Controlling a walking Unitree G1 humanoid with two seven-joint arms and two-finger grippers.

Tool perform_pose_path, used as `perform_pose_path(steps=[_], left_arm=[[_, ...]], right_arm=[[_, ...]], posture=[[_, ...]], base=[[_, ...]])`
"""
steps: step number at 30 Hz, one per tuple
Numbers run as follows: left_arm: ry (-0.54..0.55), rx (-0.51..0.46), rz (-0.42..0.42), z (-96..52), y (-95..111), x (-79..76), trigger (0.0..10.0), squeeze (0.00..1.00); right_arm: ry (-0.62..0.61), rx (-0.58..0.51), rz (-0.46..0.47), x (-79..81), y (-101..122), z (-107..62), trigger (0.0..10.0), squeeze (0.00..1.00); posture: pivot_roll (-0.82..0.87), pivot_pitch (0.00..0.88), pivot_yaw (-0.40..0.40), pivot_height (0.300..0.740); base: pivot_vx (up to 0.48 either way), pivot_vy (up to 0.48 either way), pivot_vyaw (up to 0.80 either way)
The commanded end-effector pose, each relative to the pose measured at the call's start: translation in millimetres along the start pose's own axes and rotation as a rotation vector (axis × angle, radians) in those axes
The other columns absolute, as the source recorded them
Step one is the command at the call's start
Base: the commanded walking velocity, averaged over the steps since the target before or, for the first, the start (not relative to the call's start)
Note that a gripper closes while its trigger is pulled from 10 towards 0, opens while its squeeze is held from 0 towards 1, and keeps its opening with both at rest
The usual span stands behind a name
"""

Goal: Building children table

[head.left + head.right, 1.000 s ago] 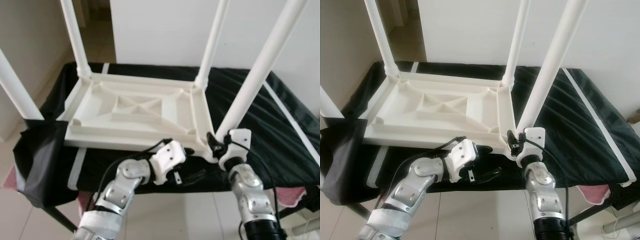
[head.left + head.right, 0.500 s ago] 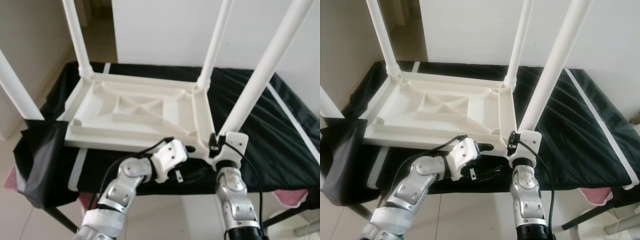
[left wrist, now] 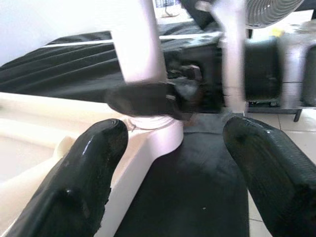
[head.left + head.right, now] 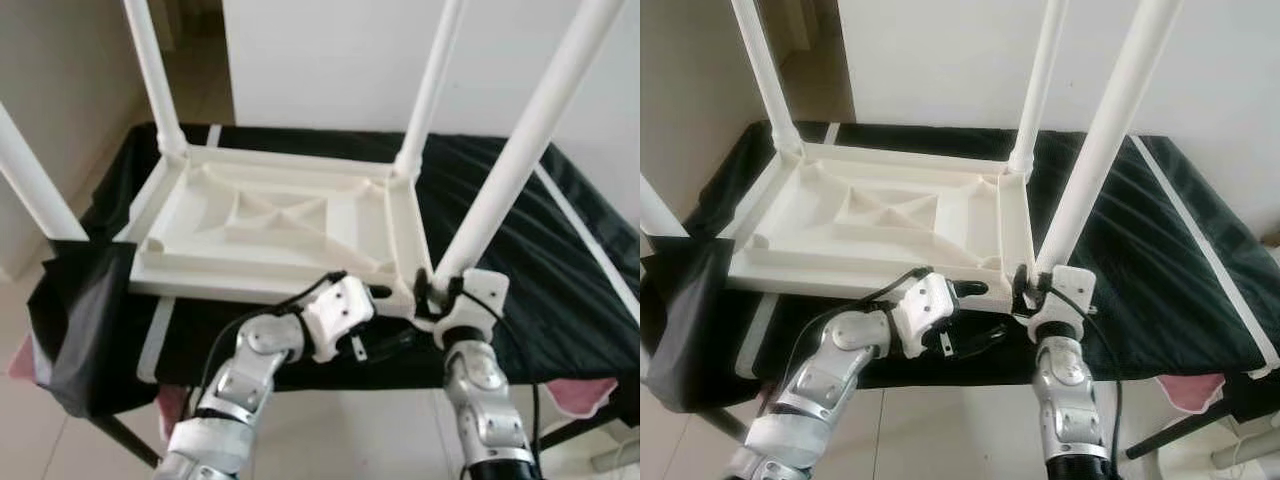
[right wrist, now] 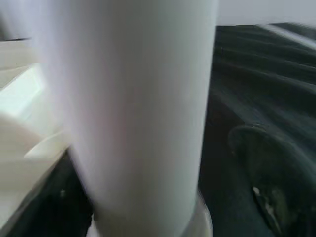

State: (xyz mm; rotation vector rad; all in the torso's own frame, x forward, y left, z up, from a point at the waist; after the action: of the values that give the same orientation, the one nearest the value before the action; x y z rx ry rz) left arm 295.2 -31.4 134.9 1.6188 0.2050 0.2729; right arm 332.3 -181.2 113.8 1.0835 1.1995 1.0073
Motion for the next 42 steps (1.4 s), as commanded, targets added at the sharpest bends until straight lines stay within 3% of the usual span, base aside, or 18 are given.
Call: perform_pose_path(steps=[1,7,8,9,10,12,16,27,28,30,31,32,33,42], left_arm=[[0.224,-0.057,0.007,-1.2,6,25.8,10.0,0.0],[0.19,-0.065,0.007,-1.3,7,22.6,10.0,0.0],[0.175,-0.067,-0.003,-1.4,7,20.4,10.0,0.0],[0.175,-0.067,-0.003,-1.4,7,20.4,10.0,0.0],[0.151,-0.066,-0.017,-2.2,5,16.9,10.0,0.0],[0.151,-0.066,-0.017,-2.2,5,16.9,10.0,0.0],[0.085,-0.027,-0.062,-8.4,-1,6.8,10.0,0.0],[0.056,-0.017,-0.078,-11.2,-2,-0.6,10.0,0.0],[0.051,-0.012,-0.079,-11.6,-2,-1.7,10.0,0.0],[0.048,-0.009,-0.081,-11.9,-3,-2.4,10.0,0.0],[0.048,-0.007,-0.081,-12.4,-3,-2.4,10.0,0.0],[0.048,-0.007,-0.081,-12.4,-3,-2.4,10.0,0.0],[0.049,-0.005,-0.08,-13.0,-3,-2.2,10.0,0.0],[0.064,0.001,-0.077,-15.2,-1,-0.5,10.0,0.0]], right_arm=[[0.041,-0.02,0.009,-0.1,2,-3.1,10.0,1.0],[0.158,-0.073,0.011,2.4,8,-8.3,10.0,1.0],[0.188,-0.087,-0.001,2.3,10,-8.6,10.0,0.21],[0.188,-0.087,-0.001,2.3,10,-8.6,10.0,0.21],[0.235,-0.102,-0.007,2.8,11,-8.5,10.0,0.0],[0.235,-0.102,-0.007,2.8,11,-8.5,10.0,0.0],[0.446,-0.144,-0.079,9.2,14,-6.4,10.0,0.0],[0.593,-0.169,-0.159,8.0,20,7.5,10.0,0.0],[0.631,-0.168,-0.18,11.0,20,10.0,6.2,0.0],[0.657,-0.167,-0.194,13.0,20,11.7,6.2,0.0],[0.683,-0.165,-0.207,14.6,18,12.3,2.1,0.0],[0.683,-0.165,-0.207,14.6,18,12.3,2.1,0.0],[0.703,-0.158,-0.21,15.2,16,11.7,0.0,0.0],[0.768,-0.127,-0.22,11.6,3,4.3,0.0,0.0]], posture=[[-0.07,0.0,-0.011,0.74],[-0.08,0.0,0.0,0.74],[-0.08,0.0,0.0,0.74],[-0.08,0.0,0.0,0.74],[-0.08,0.0,-0.001,0.74],[-0.08,0.0,-0.001,0.74],[-0.05,0.0,-0.011,0.74],[-0.03,0.0,-0.017,0.74],[-0.03,0.0,-0.018,0.74],[-0.03,0.0,-0.018,0.74],[-0.02,0.0,-0.02,0.74],[-0.02,0.0,-0.02,0.74],[-0.01,0.0,-0.021,0.74],[-0.01,0.0,-0.026,0.74]], base=[[0.0,0.0,0.0],[0.0,0.0,0.0],[0.0,0.0,0.0],[0.0,0.0,0.0],[0.0,0.0,0.0],[0.0,0.0,0.0],[0.0,0.0,0.0],[0.0,0.0,0.0],[0.0,0.0,0.0],[0.0,0.0,0.0],[0.0,0.0,0.0],[0.0,0.0,0.0],[0.0,0.0,0.0],[0.0,0.0,0.0]])
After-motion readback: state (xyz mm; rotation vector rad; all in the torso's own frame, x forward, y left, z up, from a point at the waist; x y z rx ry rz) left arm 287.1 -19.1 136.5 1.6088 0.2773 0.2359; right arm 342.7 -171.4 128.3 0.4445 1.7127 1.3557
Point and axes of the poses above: a point about 5 cm out from each wrist's last joint towards the gripper, its own z axis pointing out of the wrist towards the gripper, its own y axis along the axis of the wrist's last joint, x = y × z, the point moved 6 cm from there along z, pointing out of the wrist towards the gripper, and after that the axes turned 15 degrees about -z, right-handed, at the moved point
